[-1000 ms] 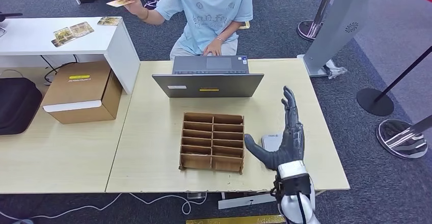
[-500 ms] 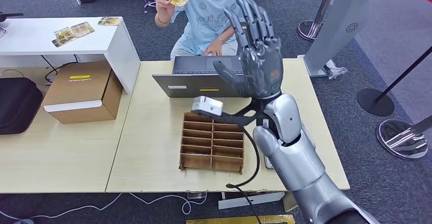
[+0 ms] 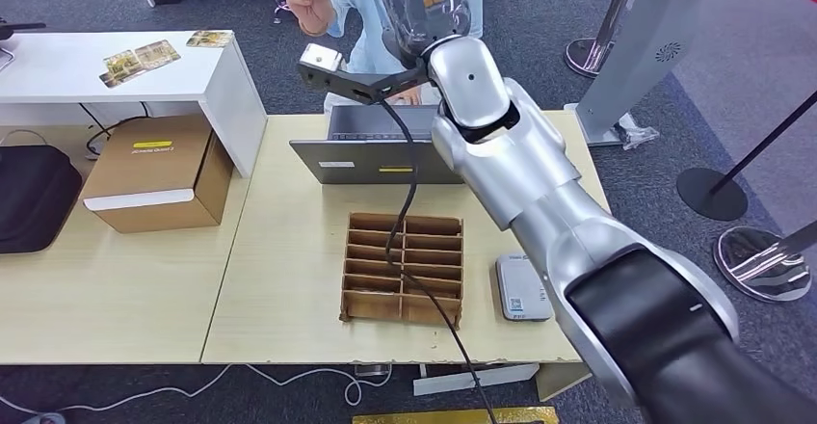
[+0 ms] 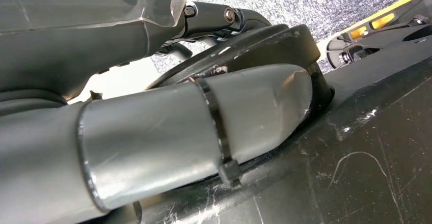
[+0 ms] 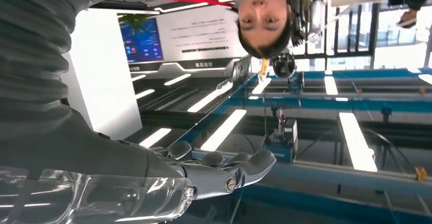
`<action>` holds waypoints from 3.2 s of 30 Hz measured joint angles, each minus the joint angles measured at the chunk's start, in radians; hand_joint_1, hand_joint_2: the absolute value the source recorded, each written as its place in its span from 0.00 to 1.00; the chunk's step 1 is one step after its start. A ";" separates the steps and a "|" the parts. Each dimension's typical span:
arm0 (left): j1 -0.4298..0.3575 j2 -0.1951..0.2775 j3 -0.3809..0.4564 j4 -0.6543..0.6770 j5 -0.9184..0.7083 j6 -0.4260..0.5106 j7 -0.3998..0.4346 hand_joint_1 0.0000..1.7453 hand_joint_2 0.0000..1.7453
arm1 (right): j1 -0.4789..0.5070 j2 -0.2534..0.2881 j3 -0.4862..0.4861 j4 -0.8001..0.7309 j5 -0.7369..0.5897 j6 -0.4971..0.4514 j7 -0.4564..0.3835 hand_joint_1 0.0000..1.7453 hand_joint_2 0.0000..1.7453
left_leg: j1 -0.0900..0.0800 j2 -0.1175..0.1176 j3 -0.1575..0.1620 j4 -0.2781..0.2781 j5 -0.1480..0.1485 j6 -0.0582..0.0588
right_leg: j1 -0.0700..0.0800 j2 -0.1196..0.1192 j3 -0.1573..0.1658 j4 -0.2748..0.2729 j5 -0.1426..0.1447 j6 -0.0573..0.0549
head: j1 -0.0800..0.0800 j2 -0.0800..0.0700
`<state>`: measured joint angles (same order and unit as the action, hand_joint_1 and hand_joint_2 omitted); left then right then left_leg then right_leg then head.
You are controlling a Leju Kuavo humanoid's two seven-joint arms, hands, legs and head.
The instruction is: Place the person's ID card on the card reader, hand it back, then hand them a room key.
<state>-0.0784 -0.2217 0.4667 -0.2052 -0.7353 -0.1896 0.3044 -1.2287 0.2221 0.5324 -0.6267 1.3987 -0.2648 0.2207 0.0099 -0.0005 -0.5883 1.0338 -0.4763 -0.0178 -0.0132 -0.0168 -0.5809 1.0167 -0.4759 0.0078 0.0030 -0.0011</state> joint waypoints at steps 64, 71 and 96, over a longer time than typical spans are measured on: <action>-0.016 -0.008 -0.015 0.000 -0.036 -0.006 0.051 0.00 0.00 | 0.066 -0.103 -0.363 0.120 -0.653 -0.208 -0.393 1.00 1.00 | 0.000 0.001 0.000 0.001 0.000 0.000 | 0.000 0.001 -0.001 -0.001 0.000 0.000 | 0.000 0.000; -0.013 -0.006 -0.004 0.000 0.003 -0.004 0.051 0.00 0.00 | 0.170 -0.133 -0.415 0.003 -0.941 -0.095 -0.521 1.00 1.00 | 0.000 0.001 0.000 0.001 0.000 0.000 | 0.000 0.001 -0.001 -0.001 0.000 0.000 | 0.000 0.000; 0.005 0.000 0.088 0.000 0.065 -0.028 0.035 0.00 0.00 | 0.759 -0.569 -0.537 -0.353 -1.410 0.473 -0.419 1.00 1.00 | -0.003 -0.005 -0.003 0.001 -0.004 0.005 | -0.002 -0.007 0.000 -0.003 -0.002 0.003 | 0.000 0.000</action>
<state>-0.0735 -0.2220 0.5546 -0.2052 -0.6701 -0.2173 0.3391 -0.4697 -0.3471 -0.0047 -0.9798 -0.0115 0.2086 -0.1986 0.0071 -0.0060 -0.5909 1.0346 -0.4802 -0.0125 -0.0153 -0.0235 -0.5808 1.0134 -0.4780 0.0112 0.0026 -0.0011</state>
